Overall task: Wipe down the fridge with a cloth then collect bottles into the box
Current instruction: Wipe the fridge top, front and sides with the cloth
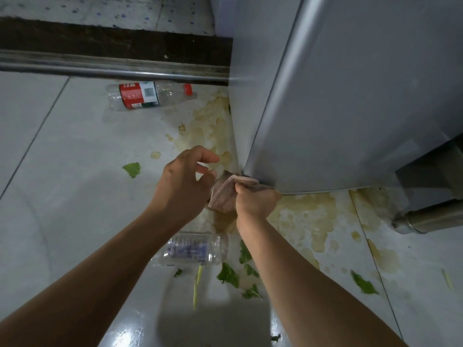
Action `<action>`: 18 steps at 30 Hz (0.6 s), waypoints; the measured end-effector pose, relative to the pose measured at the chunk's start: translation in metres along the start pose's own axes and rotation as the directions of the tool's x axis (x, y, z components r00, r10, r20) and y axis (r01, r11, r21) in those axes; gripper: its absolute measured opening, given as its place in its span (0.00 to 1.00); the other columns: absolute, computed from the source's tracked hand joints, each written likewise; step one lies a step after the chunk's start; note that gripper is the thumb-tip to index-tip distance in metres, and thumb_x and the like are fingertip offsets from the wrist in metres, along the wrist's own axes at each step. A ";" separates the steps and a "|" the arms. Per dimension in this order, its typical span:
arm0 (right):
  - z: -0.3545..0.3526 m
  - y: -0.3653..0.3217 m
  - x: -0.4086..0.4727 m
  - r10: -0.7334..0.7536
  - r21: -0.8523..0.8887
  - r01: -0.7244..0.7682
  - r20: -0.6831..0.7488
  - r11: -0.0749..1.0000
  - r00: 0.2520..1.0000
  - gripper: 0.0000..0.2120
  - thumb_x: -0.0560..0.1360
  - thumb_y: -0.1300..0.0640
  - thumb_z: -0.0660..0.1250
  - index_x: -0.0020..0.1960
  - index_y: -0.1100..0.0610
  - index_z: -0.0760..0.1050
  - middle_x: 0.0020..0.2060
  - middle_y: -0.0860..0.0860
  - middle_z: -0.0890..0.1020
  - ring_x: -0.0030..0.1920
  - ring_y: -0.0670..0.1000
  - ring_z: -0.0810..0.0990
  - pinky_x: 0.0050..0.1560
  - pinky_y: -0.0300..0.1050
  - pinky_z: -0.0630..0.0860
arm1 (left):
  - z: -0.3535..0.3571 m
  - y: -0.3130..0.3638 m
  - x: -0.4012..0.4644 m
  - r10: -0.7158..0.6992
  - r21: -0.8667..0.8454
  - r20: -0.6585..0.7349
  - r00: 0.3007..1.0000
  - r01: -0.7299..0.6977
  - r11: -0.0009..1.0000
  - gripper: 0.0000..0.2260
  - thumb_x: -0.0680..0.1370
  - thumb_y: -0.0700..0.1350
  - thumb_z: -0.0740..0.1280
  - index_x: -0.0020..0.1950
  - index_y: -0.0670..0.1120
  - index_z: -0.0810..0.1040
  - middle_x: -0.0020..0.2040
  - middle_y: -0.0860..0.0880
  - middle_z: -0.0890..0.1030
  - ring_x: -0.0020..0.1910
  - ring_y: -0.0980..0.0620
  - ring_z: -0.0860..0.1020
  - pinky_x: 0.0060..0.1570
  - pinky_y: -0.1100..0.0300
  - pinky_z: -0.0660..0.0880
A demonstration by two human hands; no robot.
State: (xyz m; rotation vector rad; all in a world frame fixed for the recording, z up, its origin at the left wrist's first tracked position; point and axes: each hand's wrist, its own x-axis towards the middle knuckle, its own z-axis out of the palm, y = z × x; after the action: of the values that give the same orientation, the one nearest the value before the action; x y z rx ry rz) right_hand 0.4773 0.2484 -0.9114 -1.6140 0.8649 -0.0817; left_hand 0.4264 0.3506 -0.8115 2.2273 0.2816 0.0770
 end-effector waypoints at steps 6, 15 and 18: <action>-0.058 -0.018 0.042 -0.050 -0.129 0.074 0.175 0.989 0.983 0.07 0.67 0.66 0.73 0.44 0.65 0.78 0.37 0.56 0.80 0.35 0.51 0.78 0.35 0.39 0.74 | 0.029 0.013 0.006 0.051 -0.015 0.029 0.998 -0.051 0.999 0.13 0.75 0.41 0.66 0.58 0.51 0.73 0.52 0.56 0.77 0.50 0.56 0.77 0.47 0.62 0.71; -0.092 -0.029 0.068 -0.181 -0.136 0.185 0.036 0.973 0.983 0.05 0.73 0.66 0.66 0.48 0.66 0.77 0.41 0.61 0.82 0.36 0.54 0.82 0.32 0.37 0.79 | 0.058 0.030 0.021 0.106 0.047 0.007 0.994 -0.106 0.993 0.11 0.74 0.45 0.69 0.51 0.49 0.69 0.48 0.51 0.79 0.48 0.52 0.79 0.45 0.59 0.71; -0.053 -0.015 0.034 -0.275 -0.182 0.281 0.058 0.942 0.960 0.15 0.71 0.66 0.66 0.56 0.71 0.71 0.53 0.62 0.76 0.51 0.59 0.79 0.43 0.34 0.74 | 0.058 0.038 0.027 0.071 0.111 -0.050 0.996 -0.065 0.992 0.10 0.73 0.46 0.70 0.47 0.47 0.69 0.44 0.47 0.81 0.47 0.45 0.80 0.45 0.54 0.75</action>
State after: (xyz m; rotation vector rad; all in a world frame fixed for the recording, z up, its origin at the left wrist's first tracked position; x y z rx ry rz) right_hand 0.4825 0.1850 -0.8984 -1.9045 0.6287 -0.1766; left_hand 0.4683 0.2900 -0.8191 2.3466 0.2446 0.1615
